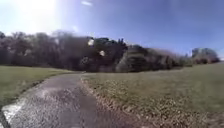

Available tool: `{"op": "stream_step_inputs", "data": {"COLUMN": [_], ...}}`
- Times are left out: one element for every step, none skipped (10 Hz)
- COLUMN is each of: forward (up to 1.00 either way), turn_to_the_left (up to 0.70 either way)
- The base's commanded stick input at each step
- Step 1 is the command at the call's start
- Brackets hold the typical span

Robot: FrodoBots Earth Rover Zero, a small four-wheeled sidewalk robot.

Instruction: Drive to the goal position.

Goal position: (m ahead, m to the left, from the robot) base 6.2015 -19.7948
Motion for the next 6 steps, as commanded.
{"op": "stream_step_inputs", "data": {"forward": [0.0, 0.0, 0.0, 0.0, 0.0, 0.0], "turn_to_the_left": [-0.45, -0.45, -0.45, -0.45, -0.45, -0.45]}}
